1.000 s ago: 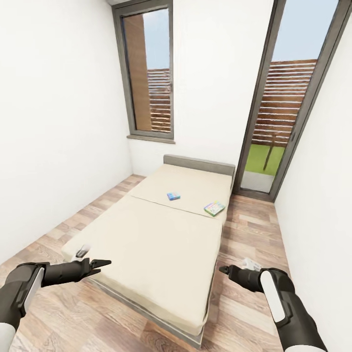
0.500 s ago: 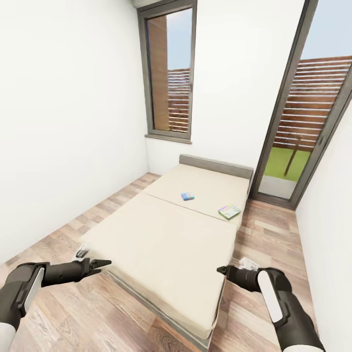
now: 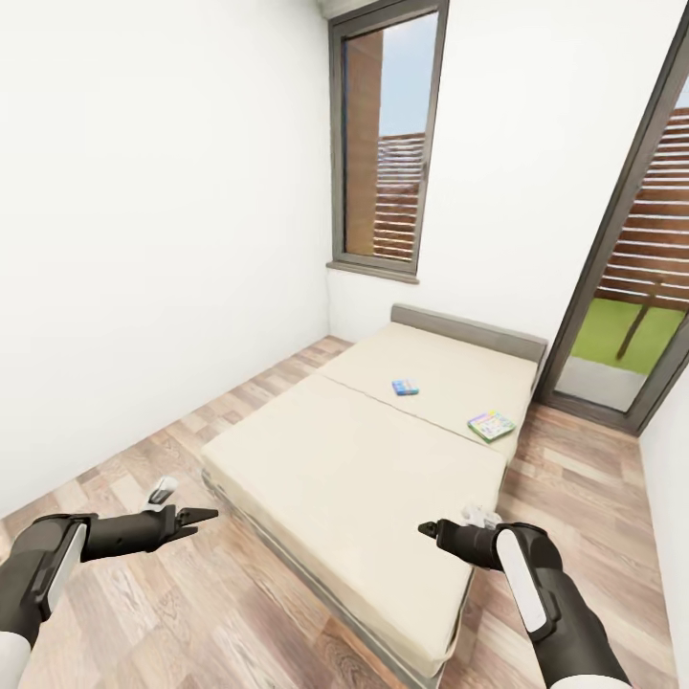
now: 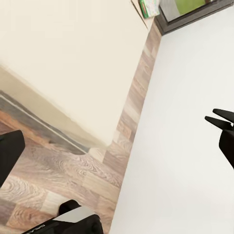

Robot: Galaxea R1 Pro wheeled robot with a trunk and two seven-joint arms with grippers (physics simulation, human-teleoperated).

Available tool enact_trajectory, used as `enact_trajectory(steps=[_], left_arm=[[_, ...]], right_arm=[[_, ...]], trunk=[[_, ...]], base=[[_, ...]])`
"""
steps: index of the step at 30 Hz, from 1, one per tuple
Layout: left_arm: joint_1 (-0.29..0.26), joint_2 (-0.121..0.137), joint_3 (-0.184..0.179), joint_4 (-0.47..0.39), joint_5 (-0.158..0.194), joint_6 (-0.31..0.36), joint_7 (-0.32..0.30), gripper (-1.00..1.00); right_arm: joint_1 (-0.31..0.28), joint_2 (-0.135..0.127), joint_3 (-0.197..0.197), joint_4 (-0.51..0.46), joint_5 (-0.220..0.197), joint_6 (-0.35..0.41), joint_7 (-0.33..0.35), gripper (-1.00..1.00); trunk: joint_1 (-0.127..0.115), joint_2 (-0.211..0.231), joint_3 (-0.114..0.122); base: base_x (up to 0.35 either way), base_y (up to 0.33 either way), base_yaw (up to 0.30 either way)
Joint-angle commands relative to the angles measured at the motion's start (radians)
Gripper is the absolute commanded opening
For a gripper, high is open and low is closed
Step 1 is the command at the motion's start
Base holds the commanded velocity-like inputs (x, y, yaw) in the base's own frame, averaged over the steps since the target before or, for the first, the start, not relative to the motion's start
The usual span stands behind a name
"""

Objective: Put all the toys in the child's room - the three board games (two on the bed and one on the table), the two jigsaw puzzles on the table, and the tennis ball on the table - inside the toy box on the table in the child's room.

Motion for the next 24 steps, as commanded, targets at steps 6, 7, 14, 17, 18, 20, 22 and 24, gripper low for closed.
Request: enact_trajectory(steps=[6, 7, 14, 17, 18, 20, 22, 24], left_arm=[[-0.001, 0.0, 0.001, 0.0, 0.001, 0.009, -0.002, 1.0], [-0.001, 0.0, 0.001, 0.0, 0.001, 0.009, -0.002, 1.0], [-0.001, -0.002, 0.001, 0.0, 0.0, 0.009, -0.001, 1.0], [-0.001, -0.002, 0.001, 0.0, 0.0, 0.009, -0.001, 1.0], [-0.001, -0.002, 0.001, 0.0, 0.0, 0.009, -0.002, 1.0], [-0.001, -0.003, 0.0, 0.0, 0.0, 0.009, -0.002, 1.0], [-0.001, -0.003, -0.001, 0.0, 0.0, 0.009, -0.003, 1.0], [-0.001, -0.003, -0.001, 0.0, 0.001, 0.009, -0.003, 1.0]], right_arm=[[-0.001, 0.002, -0.003, -0.001, 0.002, 0.004, 0.003, 1.0], [-0.001, 0.002, -0.003, -0.001, 0.002, 0.003, 0.003, 1.0], [-0.001, 0.008, -0.003, 0.001, 0.002, -0.002, -0.001, 1.0], [-0.002, 0.012, -0.002, 0.002, 0.002, -0.009, -0.003, 1.0], [-0.005, 0.015, 0.001, 0.005, 0.002, -0.009, -0.003, 1.0], [-0.015, 0.017, 0.009, 0.01, 0.001, -0.009, -0.003, 1.0], [-0.042, 0.019, 0.025, 0.013, 0.001, -0.004, -0.004, 1.0], [-0.061, 0.019, 0.046, 0.017, 0.002, -0.002, -0.005, 1.0]], trunk=[[0.001, -0.002, -0.003], [0.001, -0.002, -0.003], [0.001, -0.002, -0.007], [0.001, -0.002, -0.009], [0.001, -0.002, -0.01], [0.001, -0.002, -0.012], [0.001, -0.002, -0.014], [0.001, -0.002, -0.016]], base=[[0.0, 0.0, 0.292], [0.0, 0.0, 0.292], [0.0, 0.0, 0.283], [0.0, 0.0, 0.262], [0.0, -0.018, 0.252], [0.0, -0.053, 0.249], [0.0, -0.132, 0.245], [0.0, -0.205, 0.244]])
